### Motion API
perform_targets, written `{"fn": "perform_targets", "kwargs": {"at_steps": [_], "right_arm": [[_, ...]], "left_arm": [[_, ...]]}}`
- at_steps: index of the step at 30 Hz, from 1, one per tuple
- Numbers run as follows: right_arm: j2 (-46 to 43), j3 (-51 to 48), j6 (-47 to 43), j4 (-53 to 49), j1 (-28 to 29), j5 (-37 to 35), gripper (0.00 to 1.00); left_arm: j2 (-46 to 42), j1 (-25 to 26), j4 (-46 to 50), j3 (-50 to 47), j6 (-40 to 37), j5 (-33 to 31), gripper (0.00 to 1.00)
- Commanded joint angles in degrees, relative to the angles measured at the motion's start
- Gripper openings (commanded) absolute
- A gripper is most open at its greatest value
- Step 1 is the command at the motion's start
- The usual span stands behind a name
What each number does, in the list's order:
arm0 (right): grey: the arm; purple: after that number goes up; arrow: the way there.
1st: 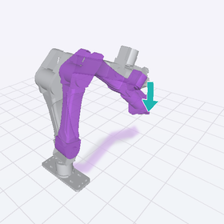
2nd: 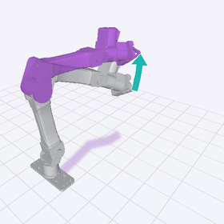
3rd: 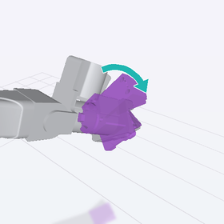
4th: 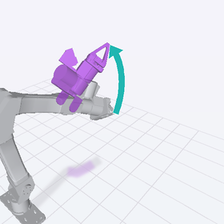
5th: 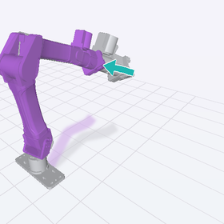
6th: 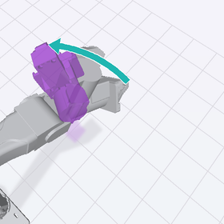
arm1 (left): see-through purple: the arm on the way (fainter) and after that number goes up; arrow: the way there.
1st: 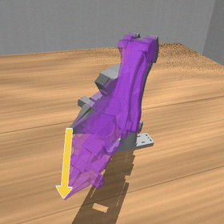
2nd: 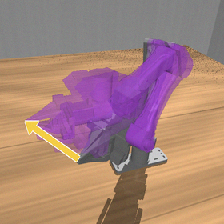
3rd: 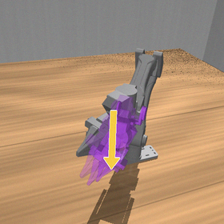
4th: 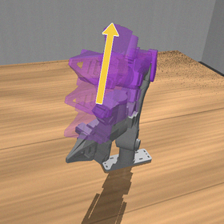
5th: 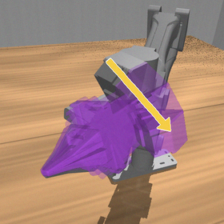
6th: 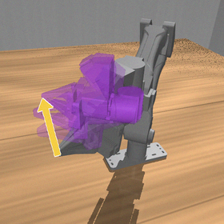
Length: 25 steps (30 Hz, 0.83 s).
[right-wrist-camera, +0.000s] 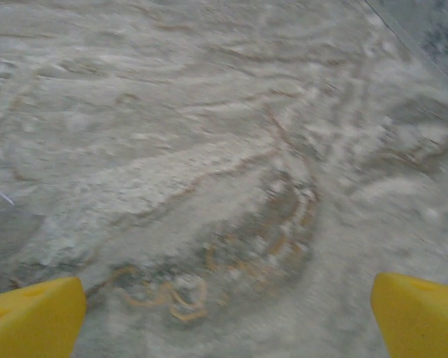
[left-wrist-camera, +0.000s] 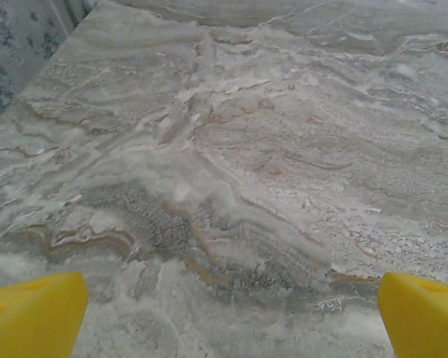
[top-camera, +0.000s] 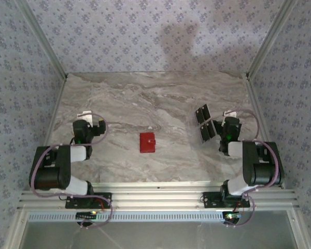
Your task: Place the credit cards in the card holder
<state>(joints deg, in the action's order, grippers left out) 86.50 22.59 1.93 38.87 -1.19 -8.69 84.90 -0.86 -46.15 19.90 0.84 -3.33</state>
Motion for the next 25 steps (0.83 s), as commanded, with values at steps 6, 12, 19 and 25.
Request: {"fn": "perform_targets", "kwargs": {"at_steps": [6,12,19,25], "right_arm": [[0.8,0.0,-3.1,7.4,-0.7,6.9,1.00],[0.8,-0.4,-3.4,8.1,-0.1,5.7,1.00],[1.0,0.1,-3.1,7.3,-0.7,7.0,1.00],[0.9,-0.1,-3.2,7.6,-0.7,6.9,1.00]], "left_arm": [[3.4,-1.8,-1.3,3.6,0.7,6.5,1.00],[3.2,-1.7,-0.8,3.7,0.6,6.3,1.00],[3.3,-1.8,-0.6,3.9,0.6,6.3,1.00],[3.3,-1.8,-0.4,4.0,0.7,6.2,1.00]]}}
